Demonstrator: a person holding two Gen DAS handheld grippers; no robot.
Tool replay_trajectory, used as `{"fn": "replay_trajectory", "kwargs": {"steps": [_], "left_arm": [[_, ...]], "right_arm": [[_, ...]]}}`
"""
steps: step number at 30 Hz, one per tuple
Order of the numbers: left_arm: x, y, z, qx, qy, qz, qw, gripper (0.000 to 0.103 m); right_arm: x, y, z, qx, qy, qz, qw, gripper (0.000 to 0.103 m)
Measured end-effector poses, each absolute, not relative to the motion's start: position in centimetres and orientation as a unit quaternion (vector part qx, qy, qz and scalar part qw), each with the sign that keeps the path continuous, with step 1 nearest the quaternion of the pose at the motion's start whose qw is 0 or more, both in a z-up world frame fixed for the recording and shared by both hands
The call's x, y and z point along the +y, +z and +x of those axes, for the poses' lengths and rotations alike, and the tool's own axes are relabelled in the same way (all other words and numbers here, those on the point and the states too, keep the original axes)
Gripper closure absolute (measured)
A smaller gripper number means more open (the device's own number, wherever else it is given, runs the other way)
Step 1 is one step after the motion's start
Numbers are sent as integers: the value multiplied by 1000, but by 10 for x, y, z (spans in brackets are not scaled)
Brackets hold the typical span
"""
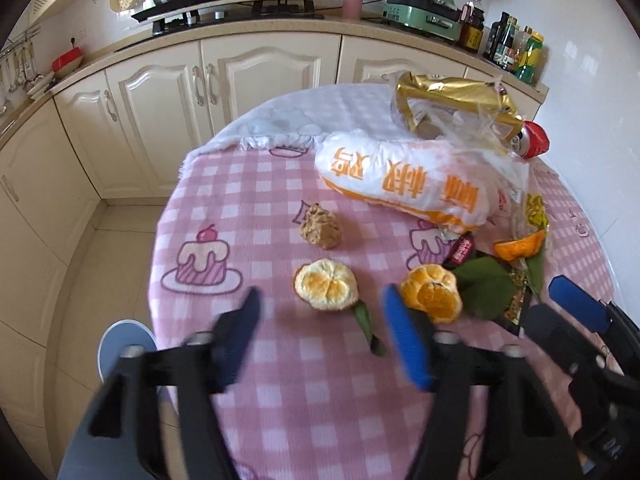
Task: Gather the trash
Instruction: 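Grasp the round dried orange peel with the left tool while the right grasps the flat peel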
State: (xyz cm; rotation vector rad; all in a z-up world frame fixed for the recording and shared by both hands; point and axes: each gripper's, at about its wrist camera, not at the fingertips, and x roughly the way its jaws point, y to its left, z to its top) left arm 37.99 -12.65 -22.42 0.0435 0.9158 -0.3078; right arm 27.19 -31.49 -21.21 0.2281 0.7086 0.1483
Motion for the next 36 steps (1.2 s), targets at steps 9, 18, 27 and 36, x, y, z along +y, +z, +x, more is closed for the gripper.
{"fn": "replay_trajectory", "kwargs": {"steps": [9,18,27,36], "left_arm": [[-117,-227,380,428,-157,12,890,75],[-81,-213,354,405,-162,-16,900,75],[-66,-217,355,406,-176,-31,896,75],[-54,-219,355,408,-181,-49,894,75]], "right_arm": [[-297,-217,281,358,84,94,925,44],[-264,-217,303,374,150,69,913,50],[-238,-226,324,407,116,5,906,50],[-223,-233,330,424,110,-26,899,65]]}}
